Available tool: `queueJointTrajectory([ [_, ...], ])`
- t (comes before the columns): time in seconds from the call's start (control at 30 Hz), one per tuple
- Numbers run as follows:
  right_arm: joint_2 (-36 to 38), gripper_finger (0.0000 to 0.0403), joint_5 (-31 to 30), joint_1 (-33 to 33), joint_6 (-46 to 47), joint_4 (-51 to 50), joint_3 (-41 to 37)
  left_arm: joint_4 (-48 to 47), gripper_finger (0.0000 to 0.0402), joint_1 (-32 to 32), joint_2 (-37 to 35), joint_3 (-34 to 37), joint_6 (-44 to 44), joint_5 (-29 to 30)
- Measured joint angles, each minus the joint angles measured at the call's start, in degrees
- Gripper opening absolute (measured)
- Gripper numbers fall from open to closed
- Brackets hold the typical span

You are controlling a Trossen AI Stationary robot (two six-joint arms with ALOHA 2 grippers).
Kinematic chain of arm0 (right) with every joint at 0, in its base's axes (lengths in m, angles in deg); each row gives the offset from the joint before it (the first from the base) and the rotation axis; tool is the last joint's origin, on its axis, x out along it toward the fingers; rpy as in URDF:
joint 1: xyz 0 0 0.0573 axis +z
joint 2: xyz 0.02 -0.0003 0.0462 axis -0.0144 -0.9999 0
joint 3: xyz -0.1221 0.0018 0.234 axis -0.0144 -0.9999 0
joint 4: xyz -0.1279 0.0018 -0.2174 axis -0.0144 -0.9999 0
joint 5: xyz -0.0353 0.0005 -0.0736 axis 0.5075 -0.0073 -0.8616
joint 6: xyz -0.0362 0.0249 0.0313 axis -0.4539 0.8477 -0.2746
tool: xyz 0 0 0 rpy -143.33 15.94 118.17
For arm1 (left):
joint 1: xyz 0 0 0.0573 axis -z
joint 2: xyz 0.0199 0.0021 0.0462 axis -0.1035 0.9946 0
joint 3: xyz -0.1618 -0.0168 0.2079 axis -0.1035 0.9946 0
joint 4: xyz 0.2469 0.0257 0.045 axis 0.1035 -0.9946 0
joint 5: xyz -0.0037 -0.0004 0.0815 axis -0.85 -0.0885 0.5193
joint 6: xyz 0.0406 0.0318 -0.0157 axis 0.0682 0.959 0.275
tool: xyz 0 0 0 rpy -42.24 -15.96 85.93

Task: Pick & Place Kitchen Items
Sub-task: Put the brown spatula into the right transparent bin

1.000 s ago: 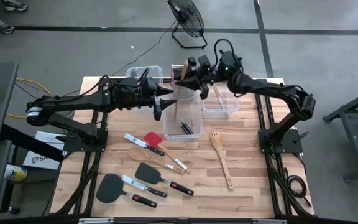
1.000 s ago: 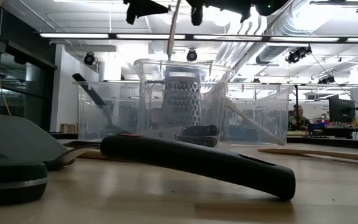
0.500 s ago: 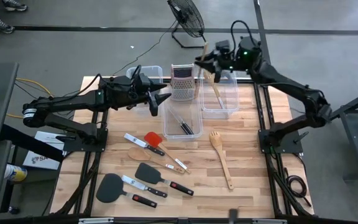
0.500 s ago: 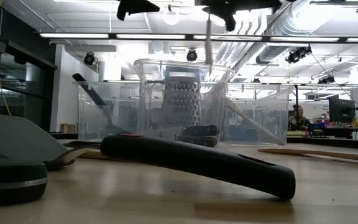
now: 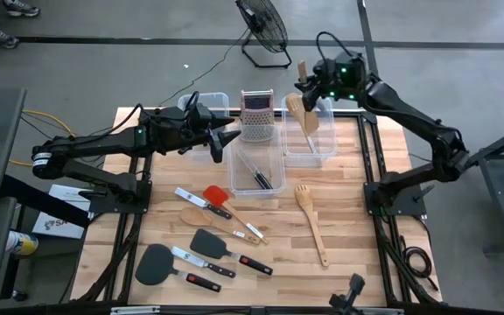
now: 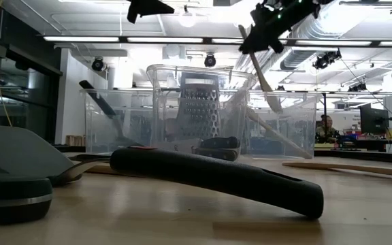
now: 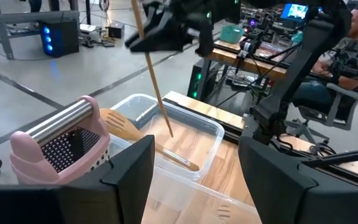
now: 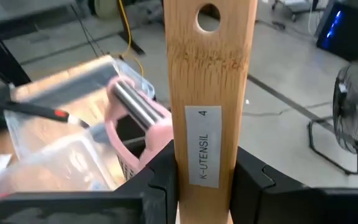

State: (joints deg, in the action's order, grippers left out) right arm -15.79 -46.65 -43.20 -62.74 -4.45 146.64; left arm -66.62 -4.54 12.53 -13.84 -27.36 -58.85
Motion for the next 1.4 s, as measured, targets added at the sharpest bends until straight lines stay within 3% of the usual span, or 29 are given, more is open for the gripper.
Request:
queueJointTrajectory([
  [0.2, -4.1, 0.0087, -0.2, 0.0, -0.3, -3.3, 0.0, 0.0, 0.0229, 0.0, 0.0, 0.0, 0.0, 0.4],
  [0.67, -9.1, 0.0087, 0.0, 0.7, 10.6, -3.6, 0.0, -0.1, 0.0229, 0.0, 0.0, 0.0, -0.6, 0.4],
  [1.4, -12.5, 0.0087, -3.7, 1.8, 12.6, -5.7, 0.0, -1.6, 0.0229, 0.0, 0.0, 0.0, -1.5, 0.4],
])
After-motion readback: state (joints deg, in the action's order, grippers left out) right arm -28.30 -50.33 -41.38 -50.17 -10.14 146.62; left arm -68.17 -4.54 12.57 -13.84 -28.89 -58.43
